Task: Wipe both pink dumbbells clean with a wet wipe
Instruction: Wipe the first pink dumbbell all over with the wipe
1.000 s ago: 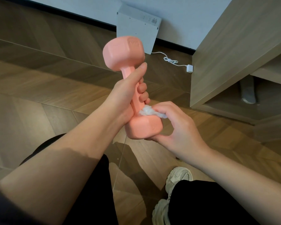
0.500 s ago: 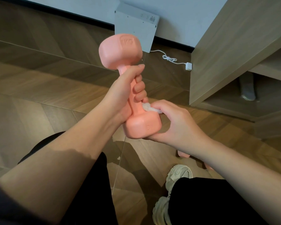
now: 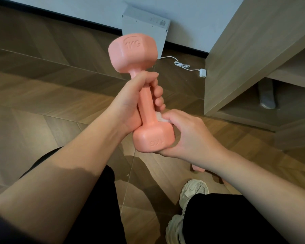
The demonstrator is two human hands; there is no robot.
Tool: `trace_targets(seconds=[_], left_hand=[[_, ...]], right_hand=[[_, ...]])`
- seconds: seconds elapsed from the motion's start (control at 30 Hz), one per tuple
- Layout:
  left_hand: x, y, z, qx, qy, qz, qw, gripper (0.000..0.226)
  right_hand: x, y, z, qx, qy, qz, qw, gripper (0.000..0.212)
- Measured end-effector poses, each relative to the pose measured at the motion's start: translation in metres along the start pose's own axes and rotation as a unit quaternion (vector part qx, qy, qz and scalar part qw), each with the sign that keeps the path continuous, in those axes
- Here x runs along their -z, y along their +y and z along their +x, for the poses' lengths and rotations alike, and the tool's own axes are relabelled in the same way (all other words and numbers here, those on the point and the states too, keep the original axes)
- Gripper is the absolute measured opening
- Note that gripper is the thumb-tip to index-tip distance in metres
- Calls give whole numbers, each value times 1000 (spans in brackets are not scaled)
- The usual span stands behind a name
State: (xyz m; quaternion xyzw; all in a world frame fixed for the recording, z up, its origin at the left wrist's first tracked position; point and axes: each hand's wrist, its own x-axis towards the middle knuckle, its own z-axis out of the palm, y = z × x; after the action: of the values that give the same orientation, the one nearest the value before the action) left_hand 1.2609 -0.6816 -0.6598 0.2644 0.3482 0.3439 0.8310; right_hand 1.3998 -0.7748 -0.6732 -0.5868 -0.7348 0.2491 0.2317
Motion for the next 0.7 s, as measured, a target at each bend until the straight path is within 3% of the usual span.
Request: trace_targets(seconds=[0.1,0.2,0.37,0.57,0.7], left_hand=[[2,0,3,4,75,31,997,21],[7,-3,3,21,133,6,991,32],[-1,-2,-2,11,43,33,998,42],[0,6,-4,-2,-2,9,1000,48],[1,8,-5,-15,4,7,1000,48]], right_hand=[[-1,-1,-3,6,7,-71,997,51],[-7,-2,-5,42,-6,-140,989,52],[-12,-3,2,45,-59,-133,988,43],[-11,-9,-5,54,84,-151,983,54],[-11,-10,-4,30,61,-141,988,54]])
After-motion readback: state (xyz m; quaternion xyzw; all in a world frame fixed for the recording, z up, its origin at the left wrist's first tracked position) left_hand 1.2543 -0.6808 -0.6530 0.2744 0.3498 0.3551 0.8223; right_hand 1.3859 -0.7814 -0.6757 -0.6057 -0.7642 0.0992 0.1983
